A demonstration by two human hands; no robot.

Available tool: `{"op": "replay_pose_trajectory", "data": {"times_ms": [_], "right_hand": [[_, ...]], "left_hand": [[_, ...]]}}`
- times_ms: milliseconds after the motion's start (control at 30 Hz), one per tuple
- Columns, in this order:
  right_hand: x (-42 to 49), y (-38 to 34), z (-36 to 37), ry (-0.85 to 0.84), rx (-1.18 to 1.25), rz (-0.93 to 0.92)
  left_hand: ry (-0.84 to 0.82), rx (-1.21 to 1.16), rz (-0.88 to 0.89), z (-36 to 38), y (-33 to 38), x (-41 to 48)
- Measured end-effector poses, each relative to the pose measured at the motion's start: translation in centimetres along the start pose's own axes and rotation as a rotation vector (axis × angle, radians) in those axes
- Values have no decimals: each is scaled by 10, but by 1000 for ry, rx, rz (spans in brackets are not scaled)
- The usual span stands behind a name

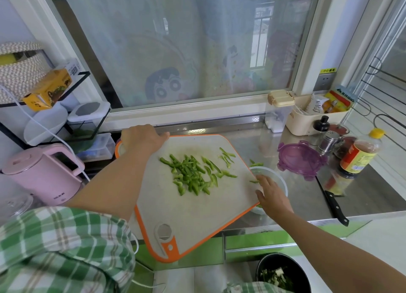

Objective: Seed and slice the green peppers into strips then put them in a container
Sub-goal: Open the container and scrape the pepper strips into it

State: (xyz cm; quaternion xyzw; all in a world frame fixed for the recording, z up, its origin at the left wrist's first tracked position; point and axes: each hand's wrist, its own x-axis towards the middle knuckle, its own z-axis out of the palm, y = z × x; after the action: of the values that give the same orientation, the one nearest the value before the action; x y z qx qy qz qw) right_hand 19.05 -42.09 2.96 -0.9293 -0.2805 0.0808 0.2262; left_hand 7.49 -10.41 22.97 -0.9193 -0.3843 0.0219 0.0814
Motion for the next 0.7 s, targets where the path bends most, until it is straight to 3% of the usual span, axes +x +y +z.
{"op": "replay_pose_trajectory", "data": {"times_ms": [100, 233, 367, 500, 567, 700], "right_hand": [[5, -7, 0, -96, 19, -151], [4, -2, 6, -186, -19, 96], [-1, 0, 6, -226, -5, 26], [0, 0, 0, -195, -27, 136], [5, -14, -4, -149, 68, 41], [12, -80, -21, -14, 332, -363]], "left_hand": [[-6, -7, 9, -2, 2, -1], [-2, -15, 4, -4, 1, -3], [-15, -16, -4, -5, -1, -4], [0, -16, 0, -7, 1, -6], [3, -18, 2, -6, 2, -8], [3, -40, 1, -3, 10, -8]]}}
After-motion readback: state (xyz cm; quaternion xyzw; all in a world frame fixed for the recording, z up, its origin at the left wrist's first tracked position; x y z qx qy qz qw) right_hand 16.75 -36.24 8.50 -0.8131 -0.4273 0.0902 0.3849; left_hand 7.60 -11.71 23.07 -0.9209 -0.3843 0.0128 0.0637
